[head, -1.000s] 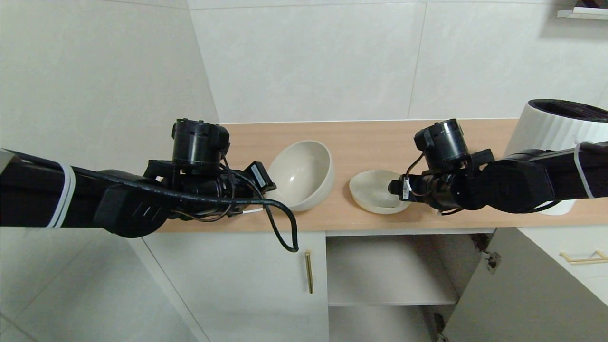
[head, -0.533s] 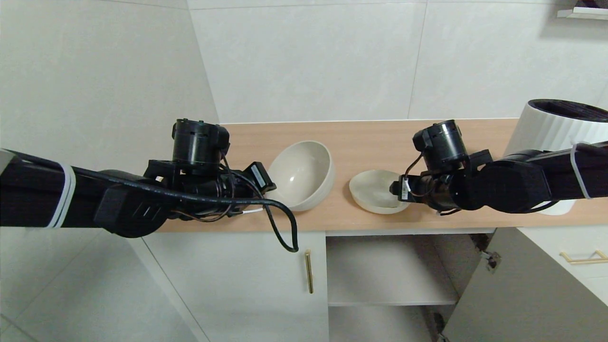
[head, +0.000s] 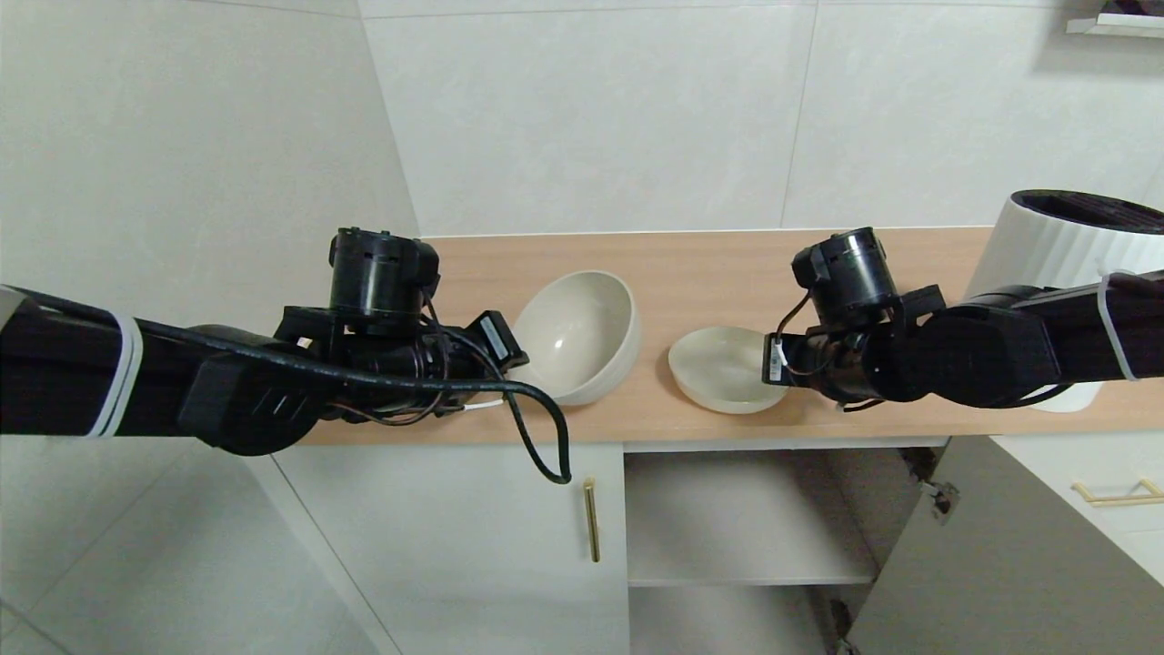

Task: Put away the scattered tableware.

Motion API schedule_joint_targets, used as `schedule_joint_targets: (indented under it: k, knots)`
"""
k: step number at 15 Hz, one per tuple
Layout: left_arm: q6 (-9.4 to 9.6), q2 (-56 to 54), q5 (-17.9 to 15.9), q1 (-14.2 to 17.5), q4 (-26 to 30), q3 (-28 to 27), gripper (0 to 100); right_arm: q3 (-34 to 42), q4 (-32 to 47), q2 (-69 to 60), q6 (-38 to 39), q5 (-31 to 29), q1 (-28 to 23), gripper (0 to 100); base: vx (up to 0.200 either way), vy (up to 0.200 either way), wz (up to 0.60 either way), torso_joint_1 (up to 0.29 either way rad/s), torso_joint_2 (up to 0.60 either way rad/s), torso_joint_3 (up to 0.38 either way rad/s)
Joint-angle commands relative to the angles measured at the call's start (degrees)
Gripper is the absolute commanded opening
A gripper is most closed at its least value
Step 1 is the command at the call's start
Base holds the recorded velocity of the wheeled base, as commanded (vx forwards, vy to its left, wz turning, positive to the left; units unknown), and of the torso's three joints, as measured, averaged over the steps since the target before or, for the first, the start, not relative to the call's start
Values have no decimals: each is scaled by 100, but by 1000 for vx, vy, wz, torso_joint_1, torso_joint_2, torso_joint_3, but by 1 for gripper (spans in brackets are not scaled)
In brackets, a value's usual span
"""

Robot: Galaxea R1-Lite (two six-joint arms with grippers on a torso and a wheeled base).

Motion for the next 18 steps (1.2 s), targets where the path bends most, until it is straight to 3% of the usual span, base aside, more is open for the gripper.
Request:
schedule_joint_targets:
  k: [1, 4, 7, 8, 9, 10, 14, 15, 18]
  knots:
    - [7, -137, -17, 2, 262, 0, 0, 61, 4, -152, 3, -1, 11, 0, 0, 0, 0, 0, 0, 0]
    - [16, -638, -325, 11, 798, 70, 0, 518, 57, -829, 3, 385, 55, 0, 0, 0, 0, 0, 0, 0]
    - [77, -1473, -492, 37, 1247, 378, 0, 729, 1199, -1831, 12, 1282, 152, 0, 0, 0, 0, 0, 0, 0]
    - [165, -1622, -492, 46, 1343, 439, 0, 746, 1463, -1998, 12, 1423, 178, 0, 0, 0, 0, 0, 0, 0]
    - [473, -2035, -492, 64, 1598, 676, 0, 773, 1955, -2358, 3, 1590, 231, 0, 0, 0, 0, 0, 0, 0]
    - [640, -2272, -492, 64, 1730, 799, 0, 861, 2149, -2508, 3, 1598, 336, 0, 0, 0, 0, 0, 0, 0]
    - [1141, -2879, -492, 64, 1985, 1388, 0, 1599, 2096, -2824, -32, 1607, 644, 0, 0, 0, 0, 0, 0, 0]
    - [1378, -2949, -492, 28, 2029, 1590, 0, 1669, 1990, -2798, -32, 1607, 653, 0, 0, 0, 0, 0, 0, 0]
    - [1475, -2905, -492, -86, 2038, 1669, 0, 1713, 1982, -2675, -32, 1607, 653, 0, 0, 0, 0, 0, 0, 0]
